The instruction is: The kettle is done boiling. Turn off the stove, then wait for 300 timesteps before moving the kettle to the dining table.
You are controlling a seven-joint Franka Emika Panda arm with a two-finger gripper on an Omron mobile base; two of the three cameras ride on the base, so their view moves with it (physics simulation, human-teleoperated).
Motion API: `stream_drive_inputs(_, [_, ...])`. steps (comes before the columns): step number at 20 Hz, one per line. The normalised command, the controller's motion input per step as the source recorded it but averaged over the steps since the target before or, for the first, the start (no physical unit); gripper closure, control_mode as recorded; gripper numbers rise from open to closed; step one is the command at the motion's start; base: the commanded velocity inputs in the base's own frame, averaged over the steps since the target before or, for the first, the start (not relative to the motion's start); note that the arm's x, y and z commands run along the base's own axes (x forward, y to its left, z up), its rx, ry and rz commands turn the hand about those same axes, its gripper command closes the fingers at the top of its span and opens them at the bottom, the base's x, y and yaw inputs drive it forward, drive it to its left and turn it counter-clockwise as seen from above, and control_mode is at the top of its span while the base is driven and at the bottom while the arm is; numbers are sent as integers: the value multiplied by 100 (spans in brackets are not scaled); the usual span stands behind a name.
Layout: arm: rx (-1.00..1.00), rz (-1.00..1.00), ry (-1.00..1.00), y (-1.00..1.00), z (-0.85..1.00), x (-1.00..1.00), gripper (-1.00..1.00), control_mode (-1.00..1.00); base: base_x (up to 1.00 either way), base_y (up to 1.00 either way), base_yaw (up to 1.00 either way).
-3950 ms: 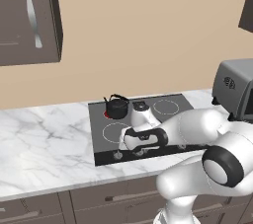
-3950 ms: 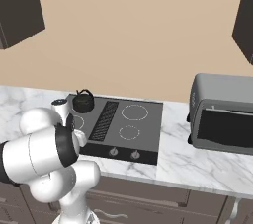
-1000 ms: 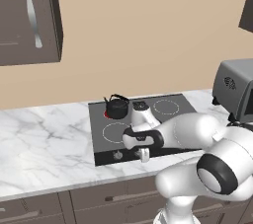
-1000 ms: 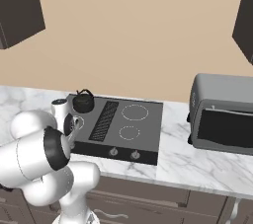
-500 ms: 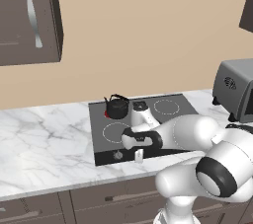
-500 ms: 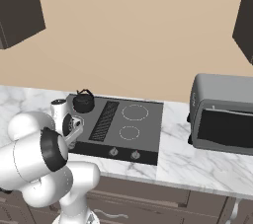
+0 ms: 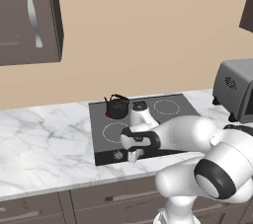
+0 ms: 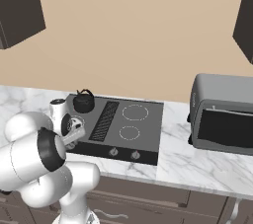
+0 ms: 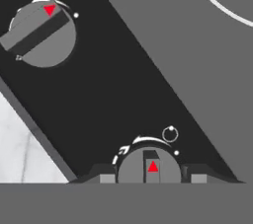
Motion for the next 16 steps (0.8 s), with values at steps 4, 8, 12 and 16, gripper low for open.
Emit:
stream_drive_inputs(4, [1, -33, 0, 0, -1, -6, 100, -100, 0, 0, 0])
stream_drive_inputs(8, [1, -33, 1, 0, -2, -4, 100, -100, 0, 0, 0])
stream_drive_inputs(12, [2, -33, 1, 0, -3, -1, 100, -100, 0, 0, 0])
stream_drive_inputs(16, [1, -33, 0, 0, -4, -1, 100, -100, 0, 0, 0])
